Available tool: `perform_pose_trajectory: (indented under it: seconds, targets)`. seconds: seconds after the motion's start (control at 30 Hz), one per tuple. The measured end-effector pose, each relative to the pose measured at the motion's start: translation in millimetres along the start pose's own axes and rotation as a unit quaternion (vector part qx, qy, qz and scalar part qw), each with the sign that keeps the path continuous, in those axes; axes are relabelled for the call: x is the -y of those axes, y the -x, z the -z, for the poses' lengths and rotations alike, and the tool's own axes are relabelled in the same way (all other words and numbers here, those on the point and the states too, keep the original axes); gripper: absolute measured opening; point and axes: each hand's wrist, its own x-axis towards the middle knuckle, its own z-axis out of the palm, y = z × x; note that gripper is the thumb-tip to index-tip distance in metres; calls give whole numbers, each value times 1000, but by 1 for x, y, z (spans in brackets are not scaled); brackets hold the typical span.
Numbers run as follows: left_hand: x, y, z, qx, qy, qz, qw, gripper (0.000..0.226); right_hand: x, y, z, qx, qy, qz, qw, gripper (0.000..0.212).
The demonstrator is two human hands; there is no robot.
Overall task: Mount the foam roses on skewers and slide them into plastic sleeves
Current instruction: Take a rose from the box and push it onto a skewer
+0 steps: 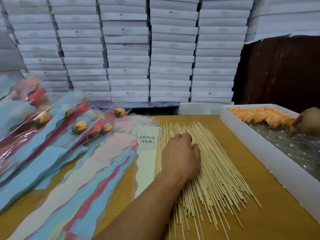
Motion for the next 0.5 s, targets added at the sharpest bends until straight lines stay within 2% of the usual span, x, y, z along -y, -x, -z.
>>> perform_pose_trajectory:
  seconds: [0.03, 0.13, 0.23, 0.33, 0.37, 0.5]
  targets:
    - [0, 0, 0, 0, 0, 0, 1000, 23, 1, 2, 0, -3, -12, -7, 1000, 18]
    - [1, -1, -1, -1, -2, -1, 1000, 23, 5, 10, -3, -32, -4, 14, 999, 44]
    - [2, -1, -1, 3, -3, 0, 1000, 24, 7, 13, -4, -15, 20, 33, 999, 61]
    - [3, -2, -1, 7, -3, 8, 1000, 23, 7, 19, -2, -35, 63, 40, 997, 28]
    - [3, -2, -1, 7, -3, 9, 1000, 22, 7, 21, -1, -40, 62, 40, 996, 24]
    - [3, -2, 0, 4, -8, 8, 1000, 22, 10, 26, -3, -14, 39, 38, 998, 31]
